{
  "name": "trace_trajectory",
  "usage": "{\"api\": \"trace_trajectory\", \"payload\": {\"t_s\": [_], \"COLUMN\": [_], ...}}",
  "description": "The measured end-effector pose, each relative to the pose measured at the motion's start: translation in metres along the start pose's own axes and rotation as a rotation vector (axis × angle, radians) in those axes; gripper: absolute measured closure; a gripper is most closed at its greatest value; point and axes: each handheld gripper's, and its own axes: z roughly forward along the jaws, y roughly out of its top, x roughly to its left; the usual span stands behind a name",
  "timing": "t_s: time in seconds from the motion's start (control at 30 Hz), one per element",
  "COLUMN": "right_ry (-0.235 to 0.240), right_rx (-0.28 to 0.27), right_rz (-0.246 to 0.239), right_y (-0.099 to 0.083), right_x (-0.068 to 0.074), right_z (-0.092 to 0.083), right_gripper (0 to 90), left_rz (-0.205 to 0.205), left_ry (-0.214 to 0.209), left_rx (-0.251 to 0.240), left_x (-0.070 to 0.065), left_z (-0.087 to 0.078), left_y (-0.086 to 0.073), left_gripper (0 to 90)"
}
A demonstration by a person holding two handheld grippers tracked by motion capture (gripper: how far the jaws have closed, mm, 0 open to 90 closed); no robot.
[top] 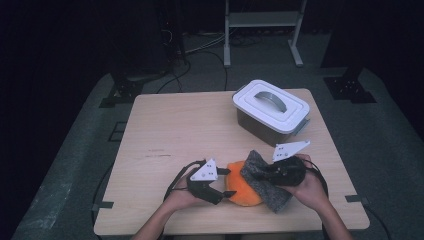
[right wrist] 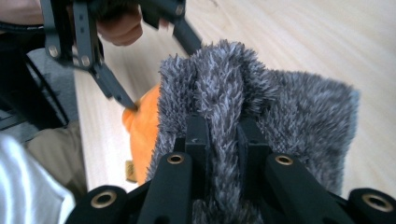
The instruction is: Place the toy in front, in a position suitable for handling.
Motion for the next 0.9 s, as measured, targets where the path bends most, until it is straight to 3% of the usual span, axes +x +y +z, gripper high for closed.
{"api": "trace_trajectory", "payload": {"t_s": [0.07,0.2,0.37,0.47,0.57,0.7,0.77,0.83,0.9], "right_ry": [0.021,0.083,0.023,-0.011,-0.013,-0.002,-0.023,-0.015,-0.006], "right_rx": [0.011,0.049,0.006,0.017,0.043,0.046,0.045,0.037,0.04], "right_rz": [0.007,-0.015,-0.058,-0.07,-0.074,-0.041,-0.024,-0.015,-0.02], "right_y": [-0.003,-0.001,0.017,0.025,0.021,0.01,0.004,0.001,0.0], "right_x": [0.002,0.013,0.019,0.018,0.015,0.005,0.002,0.001,0.002], "right_z": [-0.001,-0.001,-0.002,0.004,0.008,-0.001,-0.006,-0.008,-0.007], "right_gripper": [77.2,77.5,77.8,77.8,77.7,77.7,77.7,77.7,77.8], "left_rz": [-0.022,0.018,0.068,0.084,0.087,0.111,0.105,0.069,0.06], "left_ry": [0.009,0.043,0.049,0.05,0.038,0.034,0.033,0.039,0.056], "left_rx": [-0.014,0.017,0.022,0.029,0.03,0.044,0.034,-0.006,-0.023], "left_x": [-0.002,-0.008,-0.012,-0.013,-0.013,-0.016,-0.015,-0.012,-0.011], "left_z": [0.0,0.006,0.009,0.008,0.007,0.007,0.006,0.004,0.002], "left_y": [0.004,0.005,0.006,0.005,0.004,0.005,0.005,0.008,0.009], "left_gripper": [24.9,30.7,33.4,33.5,34.9,35.1,35.0,33.4,29.8]}}
